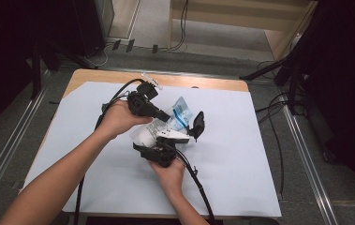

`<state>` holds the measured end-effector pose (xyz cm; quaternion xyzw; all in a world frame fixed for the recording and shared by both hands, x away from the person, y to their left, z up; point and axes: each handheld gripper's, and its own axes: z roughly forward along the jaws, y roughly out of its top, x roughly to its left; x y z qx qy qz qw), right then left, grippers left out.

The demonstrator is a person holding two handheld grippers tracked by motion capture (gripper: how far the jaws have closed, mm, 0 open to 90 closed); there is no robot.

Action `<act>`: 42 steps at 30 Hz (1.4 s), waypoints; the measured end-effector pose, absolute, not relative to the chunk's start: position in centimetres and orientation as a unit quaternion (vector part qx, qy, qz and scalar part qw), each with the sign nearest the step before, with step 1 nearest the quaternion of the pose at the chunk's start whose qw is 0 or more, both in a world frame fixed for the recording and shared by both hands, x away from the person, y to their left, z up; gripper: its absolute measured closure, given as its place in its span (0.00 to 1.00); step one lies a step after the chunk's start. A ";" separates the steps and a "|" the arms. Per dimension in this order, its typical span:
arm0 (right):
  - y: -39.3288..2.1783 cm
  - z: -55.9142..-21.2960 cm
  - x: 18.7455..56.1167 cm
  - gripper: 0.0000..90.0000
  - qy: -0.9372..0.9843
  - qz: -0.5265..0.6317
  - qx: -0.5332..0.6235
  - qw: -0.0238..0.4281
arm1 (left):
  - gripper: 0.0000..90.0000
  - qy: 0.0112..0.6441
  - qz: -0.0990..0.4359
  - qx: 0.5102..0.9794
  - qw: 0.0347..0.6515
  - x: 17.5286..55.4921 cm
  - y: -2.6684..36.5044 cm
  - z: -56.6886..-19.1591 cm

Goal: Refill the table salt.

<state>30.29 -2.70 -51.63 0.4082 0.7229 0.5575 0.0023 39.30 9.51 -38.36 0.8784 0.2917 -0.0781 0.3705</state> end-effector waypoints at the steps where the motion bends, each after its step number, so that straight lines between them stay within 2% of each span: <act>1: -2.7 -51.6 30.3 0.57 0.723 0.559 0.407 0.002 | 1.00 0.290 -0.077 0.879 0.370 39.3 9.5 -38.4; 24: -2.4 -51.2 30.5 0.57 0.728 0.553 0.405 0.004 | 1.00 0.295 -0.076 0.875 0.375 39.4 9.4 -38.4; 42: -2.5 -51.1 30.6 0.57 0.718 0.564 0.407 -0.016 | 1.00 0.291 -0.075 0.877 0.376 39.4 8.9 -38.6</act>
